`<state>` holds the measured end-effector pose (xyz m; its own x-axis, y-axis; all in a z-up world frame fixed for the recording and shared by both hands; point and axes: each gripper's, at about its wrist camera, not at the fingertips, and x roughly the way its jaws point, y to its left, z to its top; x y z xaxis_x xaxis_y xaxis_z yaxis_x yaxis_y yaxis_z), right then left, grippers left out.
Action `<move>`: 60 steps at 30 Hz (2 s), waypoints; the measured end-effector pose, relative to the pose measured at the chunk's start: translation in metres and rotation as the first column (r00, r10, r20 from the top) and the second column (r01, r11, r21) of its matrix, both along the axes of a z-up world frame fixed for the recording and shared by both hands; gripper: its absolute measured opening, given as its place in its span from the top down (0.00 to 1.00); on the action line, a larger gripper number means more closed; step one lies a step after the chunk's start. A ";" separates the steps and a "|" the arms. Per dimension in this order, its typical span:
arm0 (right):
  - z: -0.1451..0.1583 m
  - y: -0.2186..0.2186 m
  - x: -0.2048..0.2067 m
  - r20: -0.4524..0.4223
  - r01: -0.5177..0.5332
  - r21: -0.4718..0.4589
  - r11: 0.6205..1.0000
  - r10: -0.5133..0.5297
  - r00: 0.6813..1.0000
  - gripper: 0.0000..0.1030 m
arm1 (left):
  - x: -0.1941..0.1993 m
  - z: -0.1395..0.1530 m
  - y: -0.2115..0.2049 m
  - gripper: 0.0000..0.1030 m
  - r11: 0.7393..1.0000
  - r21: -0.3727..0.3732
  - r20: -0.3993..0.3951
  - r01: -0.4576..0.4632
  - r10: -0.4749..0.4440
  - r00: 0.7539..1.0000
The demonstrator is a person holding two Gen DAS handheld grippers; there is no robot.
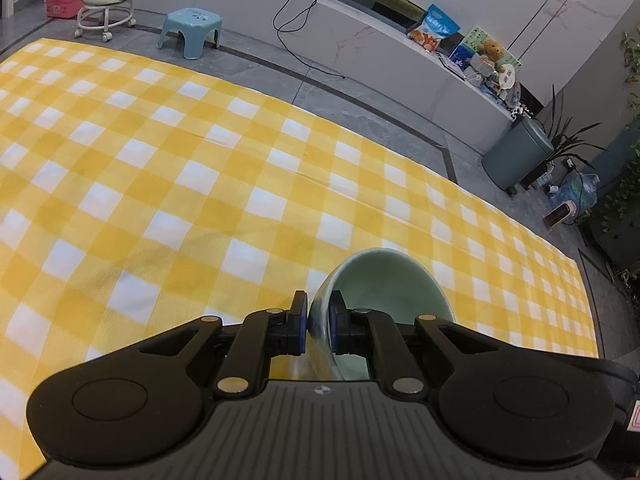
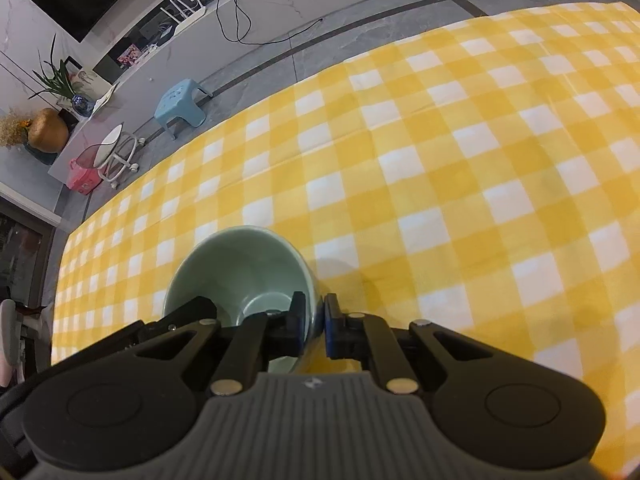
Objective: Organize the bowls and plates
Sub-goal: 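Carry the green bowl with both grippers toward the nested steel bowls, then lower the green bowl into the nested steel bowls and open both grippers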
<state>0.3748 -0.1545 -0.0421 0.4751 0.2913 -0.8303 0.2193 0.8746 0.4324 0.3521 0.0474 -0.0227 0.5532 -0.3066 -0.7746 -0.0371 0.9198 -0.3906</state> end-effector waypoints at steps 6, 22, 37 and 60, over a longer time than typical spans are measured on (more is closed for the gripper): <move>0.022 -0.007 -0.035 0.018 -0.008 0.012 1.000 0.008 1.000 0.93 | -0.033 0.021 -0.003 0.90 1.000 -0.009 0.012 -0.010 0.010 1.000; 0.098 -0.052 -0.158 0.109 -0.040 0.085 0.996 0.031 0.994 0.93 | -0.146 0.099 -0.034 0.89 1.000 0.001 0.085 -0.022 0.021 0.996; 0.123 -0.129 -0.240 0.107 0.008 0.076 0.997 -0.016 0.994 0.93 | -0.207 0.109 -0.100 0.89 0.996 -0.032 0.069 0.082 -0.079 0.994; 0.063 -0.141 -0.215 -0.004 -0.042 0.024 0.999 0.042 0.999 0.92 | -0.176 0.055 -0.124 0.92 0.982 0.056 -0.111 0.180 -0.173 0.979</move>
